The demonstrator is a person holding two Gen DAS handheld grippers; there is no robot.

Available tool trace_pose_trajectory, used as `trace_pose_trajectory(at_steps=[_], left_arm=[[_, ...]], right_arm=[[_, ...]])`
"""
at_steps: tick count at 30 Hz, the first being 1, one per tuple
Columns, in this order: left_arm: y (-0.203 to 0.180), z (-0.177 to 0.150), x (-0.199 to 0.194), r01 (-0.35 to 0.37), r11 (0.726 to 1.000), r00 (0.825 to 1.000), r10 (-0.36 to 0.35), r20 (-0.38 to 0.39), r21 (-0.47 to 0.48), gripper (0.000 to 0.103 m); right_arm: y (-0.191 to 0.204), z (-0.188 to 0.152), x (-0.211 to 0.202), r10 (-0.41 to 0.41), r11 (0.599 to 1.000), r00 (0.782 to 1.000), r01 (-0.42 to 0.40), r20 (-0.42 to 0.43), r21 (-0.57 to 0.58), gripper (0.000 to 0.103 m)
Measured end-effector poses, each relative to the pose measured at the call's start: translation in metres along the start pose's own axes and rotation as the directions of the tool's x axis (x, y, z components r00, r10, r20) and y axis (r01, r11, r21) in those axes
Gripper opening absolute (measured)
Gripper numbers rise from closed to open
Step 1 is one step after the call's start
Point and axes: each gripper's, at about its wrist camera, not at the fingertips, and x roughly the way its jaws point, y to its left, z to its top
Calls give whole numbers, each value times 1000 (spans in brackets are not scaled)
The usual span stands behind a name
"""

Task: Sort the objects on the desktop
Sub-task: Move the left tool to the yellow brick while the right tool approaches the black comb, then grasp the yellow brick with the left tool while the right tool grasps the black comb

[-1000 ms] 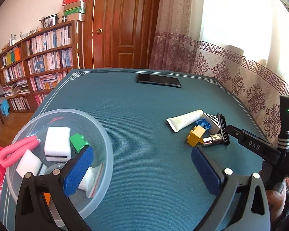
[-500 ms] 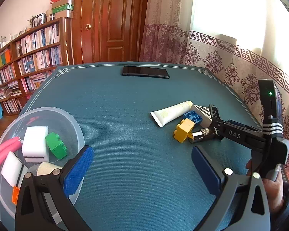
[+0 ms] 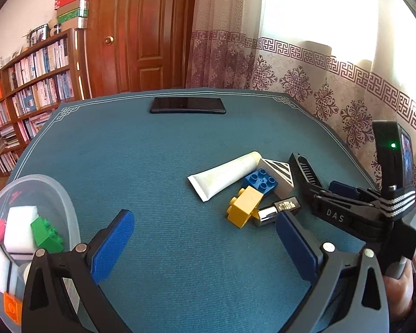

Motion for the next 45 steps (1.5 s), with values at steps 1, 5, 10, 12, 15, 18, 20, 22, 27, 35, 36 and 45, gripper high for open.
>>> trace_pose_trajectory(at_steps=[1, 5, 10, 12, 15, 18, 20, 22, 27, 35, 36, 45], left_arm=[[-4, 1, 4, 2, 1000, 1000, -2, -1, 14, 102], [-15, 5, 25, -1, 998, 1000, 2, -20, 68, 102], [-17, 6, 50, 15, 998, 997, -9, -77, 66, 68], [-15, 4, 60, 21, 998, 995, -15, -103, 52, 59], [-14, 2, 65, 33, 999, 992, -28, -119, 41, 57], [-13, 3, 65, 38, 999, 992, -33, -118, 35, 55], [-13, 3, 65, 38, 999, 993, -34, -113, 31, 45], [-11, 3, 64, 48, 999, 993, -46, -111, 23, 33], [-7, 2, 58, 62, 998, 994, -61, -91, -2, 27], [-10, -1, 41, 72, 997, 996, -72, -53, 7, 26], [-11, -1, 39, 75, 997, 996, -74, -48, 7, 26], [-2, 0, 26, 75, 997, 997, -75, -17, -30, 26]], right_arm=[[0, 0, 0, 2, 1000, 1000, -2, 0, -1, 62], [0, 0, 0, 0, 1000, 1000, 1, 1, -7, 62], [-1, 1, 1, 10, 1000, 1000, -10, 3, 3, 62], [-1, 0, 1, 10, 1000, 1000, -10, 5, 3, 62], [0, 0, 1, 16, 1000, 1000, -16, 7, 5, 62], [-1, -1, 0, 38, 999, 999, -38, 14, 15, 62], [-1, -1, -1, 47, 999, 999, -47, 18, 19, 62], [-1, -1, -1, 51, 998, 999, -51, 19, 21, 62], [0, 0, -1, 57, 998, 998, -57, 21, 21, 62], [-3, 1, 0, 68, 997, 997, -69, 27, 22, 34], [-3, 1, 0, 67, 997, 997, -68, 28, 21, 34], [-6, 0, -6, 92, 994, 994, -95, 51, 46, 32]])
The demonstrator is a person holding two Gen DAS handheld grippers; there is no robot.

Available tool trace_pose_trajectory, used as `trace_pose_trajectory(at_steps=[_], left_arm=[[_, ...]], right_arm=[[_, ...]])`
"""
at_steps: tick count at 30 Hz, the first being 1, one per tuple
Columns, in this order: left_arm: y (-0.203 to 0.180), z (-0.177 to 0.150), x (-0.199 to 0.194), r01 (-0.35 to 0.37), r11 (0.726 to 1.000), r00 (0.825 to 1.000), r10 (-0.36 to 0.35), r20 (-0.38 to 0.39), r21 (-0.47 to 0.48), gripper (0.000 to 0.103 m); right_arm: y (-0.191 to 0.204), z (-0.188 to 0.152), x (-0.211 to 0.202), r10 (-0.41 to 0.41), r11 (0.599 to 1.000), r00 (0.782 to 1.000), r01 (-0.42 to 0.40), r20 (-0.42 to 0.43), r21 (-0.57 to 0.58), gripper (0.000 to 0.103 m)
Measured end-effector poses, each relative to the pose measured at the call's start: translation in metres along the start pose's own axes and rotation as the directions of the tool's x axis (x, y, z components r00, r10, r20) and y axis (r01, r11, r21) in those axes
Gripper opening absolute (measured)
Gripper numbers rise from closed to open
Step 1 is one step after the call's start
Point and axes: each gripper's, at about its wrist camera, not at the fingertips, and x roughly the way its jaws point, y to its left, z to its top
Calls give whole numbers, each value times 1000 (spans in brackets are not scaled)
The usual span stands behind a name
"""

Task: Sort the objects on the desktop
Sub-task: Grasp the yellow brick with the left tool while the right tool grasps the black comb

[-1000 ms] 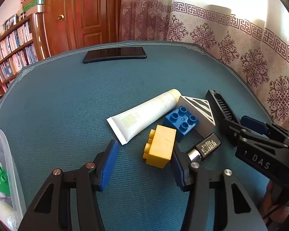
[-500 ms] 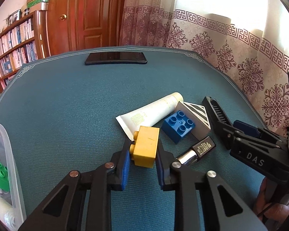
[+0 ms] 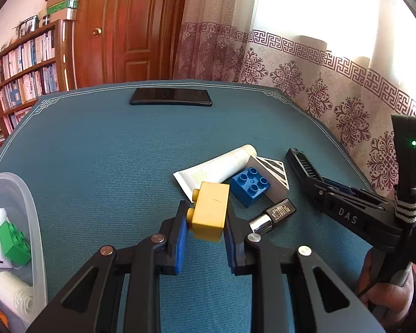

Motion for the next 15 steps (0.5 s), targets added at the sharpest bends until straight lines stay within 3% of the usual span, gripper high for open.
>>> trace_pose_trajectory(at_steps=[4, 15], left_arm=[[4, 0, -7, -4, 1000, 1000, 5, 21, -13, 26], [13, 2, -30, -20, 999, 996, 24, 85, -48, 26]], right_arm=[[-2, 1, -7, 67, 997, 998, -67, 17, 39, 32], [17, 2, -36, 132, 991, 984, -133, 122, 0, 32]])
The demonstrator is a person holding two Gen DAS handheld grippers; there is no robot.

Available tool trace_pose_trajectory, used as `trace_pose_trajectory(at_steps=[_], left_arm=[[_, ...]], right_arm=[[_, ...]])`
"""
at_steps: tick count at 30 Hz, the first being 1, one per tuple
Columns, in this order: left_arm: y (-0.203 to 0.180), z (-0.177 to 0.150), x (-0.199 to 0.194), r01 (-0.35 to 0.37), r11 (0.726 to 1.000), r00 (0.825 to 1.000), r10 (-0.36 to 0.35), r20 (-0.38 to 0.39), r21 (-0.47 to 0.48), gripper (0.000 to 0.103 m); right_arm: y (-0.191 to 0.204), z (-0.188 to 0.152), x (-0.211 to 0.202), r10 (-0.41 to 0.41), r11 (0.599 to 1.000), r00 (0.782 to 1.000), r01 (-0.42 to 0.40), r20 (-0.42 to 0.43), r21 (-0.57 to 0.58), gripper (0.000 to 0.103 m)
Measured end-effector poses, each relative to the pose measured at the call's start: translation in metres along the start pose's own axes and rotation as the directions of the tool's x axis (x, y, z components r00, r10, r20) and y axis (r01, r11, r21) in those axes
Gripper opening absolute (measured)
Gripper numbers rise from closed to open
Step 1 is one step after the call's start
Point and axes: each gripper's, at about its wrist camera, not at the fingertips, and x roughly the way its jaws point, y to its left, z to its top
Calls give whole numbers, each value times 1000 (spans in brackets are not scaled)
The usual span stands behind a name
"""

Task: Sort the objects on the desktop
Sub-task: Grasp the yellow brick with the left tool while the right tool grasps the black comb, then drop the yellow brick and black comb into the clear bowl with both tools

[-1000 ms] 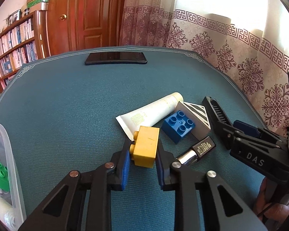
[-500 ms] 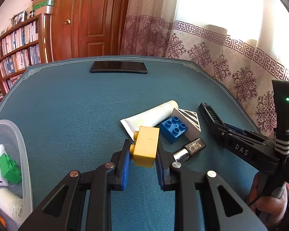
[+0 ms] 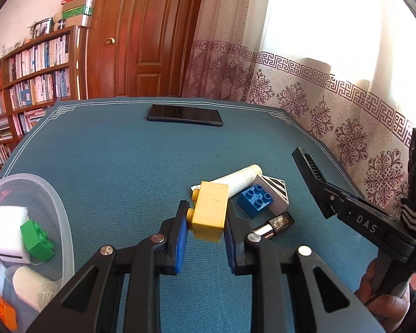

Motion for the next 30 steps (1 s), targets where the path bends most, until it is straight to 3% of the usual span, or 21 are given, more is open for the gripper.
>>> trace_pose_trajectory(at_steps=[14, 20, 30], left_arm=[[59, -4, -52, -113, 988, 991, 120, 67, -104, 26], [90, -6, -68, -184, 970, 979, 196, 61, -156, 26], [122, -16, -94, -298, 944, 950, 307, 49, -141, 27]], right_arm=[[37, -14, -10, 54, 997, 998, -54, -11, -61, 32], [64, -22, -16, 87, 990, 996, -89, -19, -112, 32], [118, -29, -20, 186, 965, 981, -194, -60, -179, 29]])
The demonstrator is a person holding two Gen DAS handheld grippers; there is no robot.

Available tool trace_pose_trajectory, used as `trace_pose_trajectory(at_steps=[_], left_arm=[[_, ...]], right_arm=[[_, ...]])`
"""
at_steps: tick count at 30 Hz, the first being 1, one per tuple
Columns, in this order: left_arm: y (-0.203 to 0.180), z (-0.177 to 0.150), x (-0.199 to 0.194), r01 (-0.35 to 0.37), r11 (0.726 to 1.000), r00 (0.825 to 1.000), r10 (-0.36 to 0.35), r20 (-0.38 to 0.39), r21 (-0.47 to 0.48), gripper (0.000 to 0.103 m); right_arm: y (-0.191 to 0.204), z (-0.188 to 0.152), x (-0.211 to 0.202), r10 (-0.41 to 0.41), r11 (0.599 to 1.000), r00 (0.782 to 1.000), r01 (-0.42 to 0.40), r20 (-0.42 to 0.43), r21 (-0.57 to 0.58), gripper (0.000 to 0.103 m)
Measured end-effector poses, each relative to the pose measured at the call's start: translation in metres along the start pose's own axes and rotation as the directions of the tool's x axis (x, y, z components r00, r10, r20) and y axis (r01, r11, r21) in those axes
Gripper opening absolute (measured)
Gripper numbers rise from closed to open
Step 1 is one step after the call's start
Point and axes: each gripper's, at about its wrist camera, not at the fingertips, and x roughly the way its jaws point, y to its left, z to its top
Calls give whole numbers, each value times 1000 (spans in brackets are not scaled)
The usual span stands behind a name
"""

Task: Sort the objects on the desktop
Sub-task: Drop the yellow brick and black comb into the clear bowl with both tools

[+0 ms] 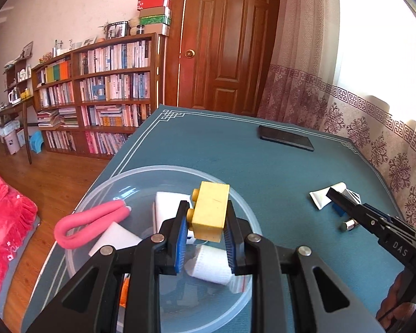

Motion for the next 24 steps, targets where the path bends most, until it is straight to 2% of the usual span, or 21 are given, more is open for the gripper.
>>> trace_pose_trajectory(at_steps=[4, 9, 17, 19, 20, 21, 24], left_arm=[[15, -8, 0, -19, 1000, 1000, 18, -17, -8, 27], [30, -12, -2, -29, 1000, 999, 29, -29, -9, 27], [48, -13, -6, -31, 999, 999, 30, -35, -25, 27], [51, -12, -7, -20, 999, 999, 19, -38, -40, 42], [54, -11, -9, -21, 998, 999, 19, -34, -51, 69], [57, -10, -11, -30, 997, 999, 28, -22, -64, 89], [62, -5, -22, -53, 995, 998, 55, 28, -79, 91]], right_arm=[[24, -2, 3, 27, 999, 1000, -27, -3, -43, 29], [42, 3, 8, 77, 997, 997, -77, -18, -29, 29], [99, 10, 20, 157, 984, 987, -159, -28, -83, 29], [112, 11, 26, 175, 980, 984, -177, -32, -90, 29], [117, 11, 28, 188, 978, 981, -191, -37, -88, 29], [121, 11, 32, 206, 974, 978, -209, -45, -83, 29], [129, 10, 45, 267, 959, 959, -275, -96, -72, 33]])
